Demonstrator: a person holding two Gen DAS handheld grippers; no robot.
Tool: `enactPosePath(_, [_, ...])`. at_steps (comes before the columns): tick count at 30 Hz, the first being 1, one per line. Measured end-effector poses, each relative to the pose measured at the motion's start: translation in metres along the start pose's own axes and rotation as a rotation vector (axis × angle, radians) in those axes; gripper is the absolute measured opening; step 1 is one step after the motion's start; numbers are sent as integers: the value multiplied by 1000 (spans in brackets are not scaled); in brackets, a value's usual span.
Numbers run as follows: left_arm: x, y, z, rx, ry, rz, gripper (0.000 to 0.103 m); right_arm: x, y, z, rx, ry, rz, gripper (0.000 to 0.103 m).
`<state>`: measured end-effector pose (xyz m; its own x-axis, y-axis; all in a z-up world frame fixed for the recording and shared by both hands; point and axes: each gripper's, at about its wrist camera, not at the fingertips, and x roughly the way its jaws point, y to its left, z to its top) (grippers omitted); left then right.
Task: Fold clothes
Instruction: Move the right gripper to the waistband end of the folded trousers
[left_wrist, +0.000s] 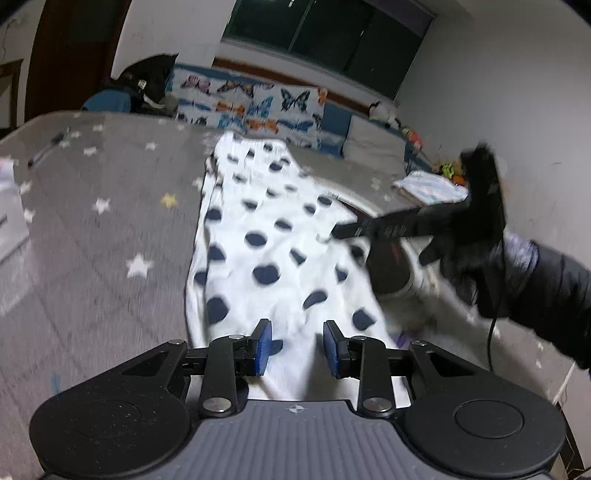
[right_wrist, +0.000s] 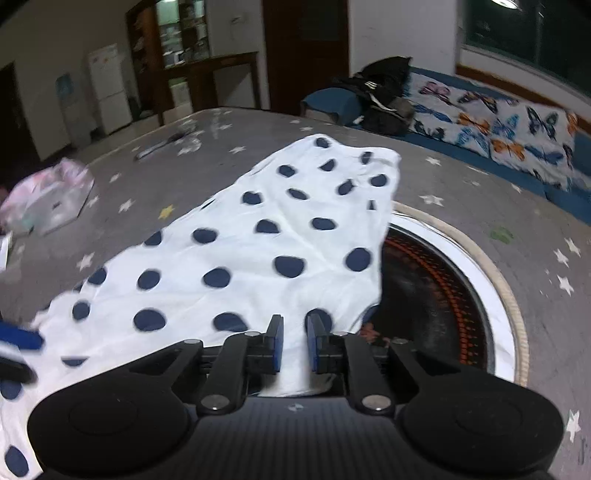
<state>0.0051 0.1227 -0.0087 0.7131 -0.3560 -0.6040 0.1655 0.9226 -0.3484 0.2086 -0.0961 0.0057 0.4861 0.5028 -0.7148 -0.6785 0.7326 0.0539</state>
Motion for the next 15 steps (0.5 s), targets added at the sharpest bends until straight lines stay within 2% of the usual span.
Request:
enactPosePath(3, [-4,-1,0,-9,-14,-11,36,-3,-8,4,24,-10,-3,21])
enactPosePath(7, [-11,-10,2,2,-43,-40,38,4,-9,11,11,-3,-7,37])
enactPosePath(15, [-10,-19,-10,23,-24,-67,43,37,-7,33,-1,36,-38,42])
